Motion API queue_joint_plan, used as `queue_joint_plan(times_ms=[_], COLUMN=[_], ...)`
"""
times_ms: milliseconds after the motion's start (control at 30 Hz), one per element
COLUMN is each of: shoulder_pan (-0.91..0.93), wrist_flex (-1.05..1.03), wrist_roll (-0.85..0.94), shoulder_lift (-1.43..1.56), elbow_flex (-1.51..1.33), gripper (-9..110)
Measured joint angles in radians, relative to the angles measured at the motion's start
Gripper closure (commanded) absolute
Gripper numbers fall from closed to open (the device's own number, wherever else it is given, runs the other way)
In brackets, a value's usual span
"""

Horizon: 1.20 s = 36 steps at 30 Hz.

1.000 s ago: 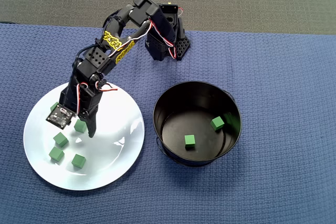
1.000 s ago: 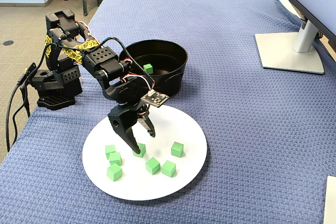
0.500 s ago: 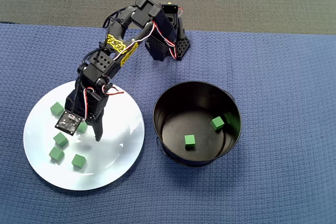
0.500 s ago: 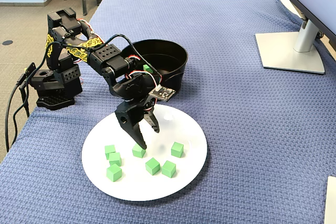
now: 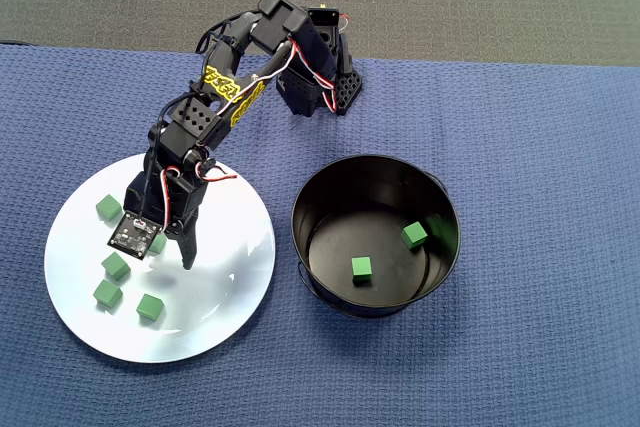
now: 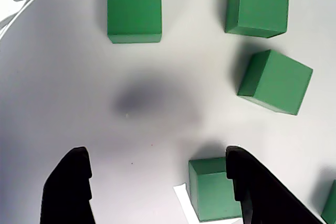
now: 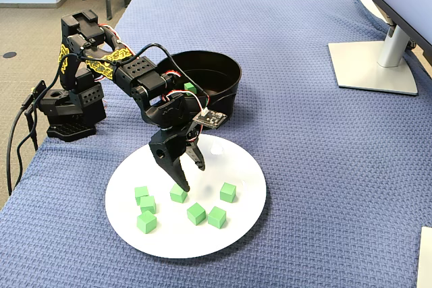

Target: Pick up the green cubes from the white plate and place them in the black recipient

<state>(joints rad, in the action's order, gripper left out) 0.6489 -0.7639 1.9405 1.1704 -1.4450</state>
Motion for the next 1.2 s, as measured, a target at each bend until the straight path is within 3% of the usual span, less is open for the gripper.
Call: queue_joint_plan(times_ms=[1200], shoulder_pan=[0.057], wrist_flex=[0.127], wrist_roll=[0.017], shoulder_lift=[-0.002], elbow_flex=[-0.121], gripper=[75])
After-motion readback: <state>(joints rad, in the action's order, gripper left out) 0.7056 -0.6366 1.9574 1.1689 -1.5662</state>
